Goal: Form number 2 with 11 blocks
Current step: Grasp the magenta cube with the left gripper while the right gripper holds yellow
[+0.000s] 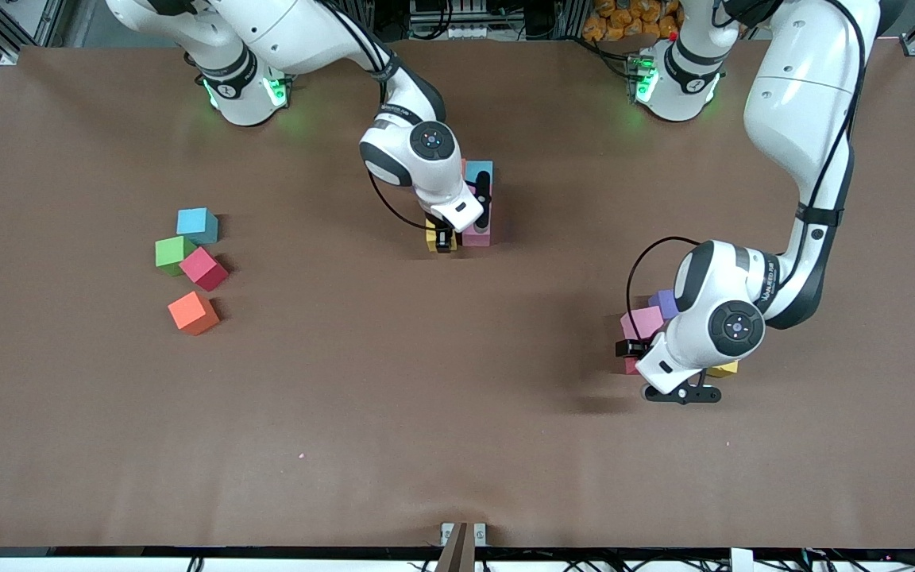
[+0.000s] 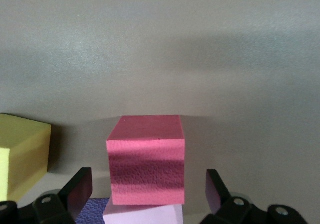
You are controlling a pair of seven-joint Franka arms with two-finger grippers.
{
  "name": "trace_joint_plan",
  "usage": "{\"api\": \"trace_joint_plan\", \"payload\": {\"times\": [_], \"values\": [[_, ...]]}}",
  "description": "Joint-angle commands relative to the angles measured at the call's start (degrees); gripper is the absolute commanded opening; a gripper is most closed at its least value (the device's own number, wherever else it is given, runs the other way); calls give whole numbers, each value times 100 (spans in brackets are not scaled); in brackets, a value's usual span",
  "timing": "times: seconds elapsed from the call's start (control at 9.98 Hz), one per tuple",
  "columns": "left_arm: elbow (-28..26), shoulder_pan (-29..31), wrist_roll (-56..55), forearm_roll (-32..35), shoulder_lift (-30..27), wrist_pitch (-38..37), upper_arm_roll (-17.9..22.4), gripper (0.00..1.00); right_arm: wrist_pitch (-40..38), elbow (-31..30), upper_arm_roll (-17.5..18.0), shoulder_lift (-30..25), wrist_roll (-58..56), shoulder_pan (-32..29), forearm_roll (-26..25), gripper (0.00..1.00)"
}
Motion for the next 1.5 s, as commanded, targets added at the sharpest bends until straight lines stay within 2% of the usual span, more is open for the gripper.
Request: {"api": "trace_joint_plan", "payload": {"times": [0.0,0.5,0.7,1.0,1.1,1.4], "values": [[117,4,61,221,107,-10,2,100,-42,146,-5,137,58,29,-63,28],[118,75,52,133,212,103,-6,100,-77,146,4,101,146,38,34,28],[117,75,52,107,282,166,-6,100,-227,146,13,110,154,38,269,28],[117,75,52,115,344,271,-6,99,-227,155,13,119,155,82,350,28],[117,92,52,106,318,280,-15,90,-218,155,13,119,163,126,359,28],[126,92,-9,106,300,280,-6,74,-218,304,4,180,172,214,359,28]]}}
